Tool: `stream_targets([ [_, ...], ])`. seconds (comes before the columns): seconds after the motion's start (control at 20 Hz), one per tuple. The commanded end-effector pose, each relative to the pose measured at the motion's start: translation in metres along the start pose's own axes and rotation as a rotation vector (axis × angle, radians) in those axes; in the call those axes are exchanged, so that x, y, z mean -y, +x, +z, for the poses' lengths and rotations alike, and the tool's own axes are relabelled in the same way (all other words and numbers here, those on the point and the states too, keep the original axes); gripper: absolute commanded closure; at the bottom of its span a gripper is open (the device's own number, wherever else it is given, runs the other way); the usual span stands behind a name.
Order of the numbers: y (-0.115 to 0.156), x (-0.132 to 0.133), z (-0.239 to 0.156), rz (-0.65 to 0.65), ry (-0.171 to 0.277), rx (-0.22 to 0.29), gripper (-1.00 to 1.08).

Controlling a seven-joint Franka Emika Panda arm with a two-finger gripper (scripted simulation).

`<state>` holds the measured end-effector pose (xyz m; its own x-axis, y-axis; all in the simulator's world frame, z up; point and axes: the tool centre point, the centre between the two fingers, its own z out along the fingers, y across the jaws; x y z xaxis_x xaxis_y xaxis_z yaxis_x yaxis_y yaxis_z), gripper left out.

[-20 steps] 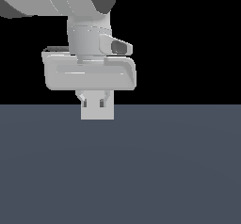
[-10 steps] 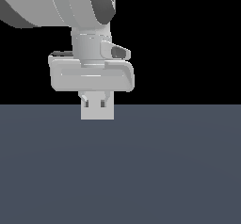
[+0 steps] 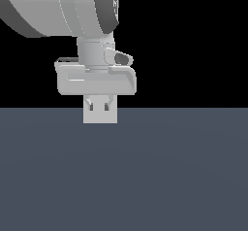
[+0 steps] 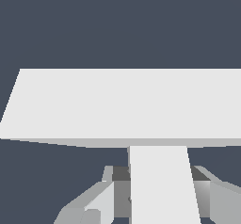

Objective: Plug the charger into the wall socket.

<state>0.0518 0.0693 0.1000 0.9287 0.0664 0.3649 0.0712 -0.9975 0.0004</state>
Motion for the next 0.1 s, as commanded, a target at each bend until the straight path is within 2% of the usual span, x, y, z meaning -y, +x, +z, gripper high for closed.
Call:
stream_targets([
  [0.0, 0.0015, -0.0001, 0.0005, 0.000, 0.000, 0.000, 1.08],
  [0.05, 0.0013, -0.0001, 0.0005, 0.000, 0.000, 0.000, 1.08],
])
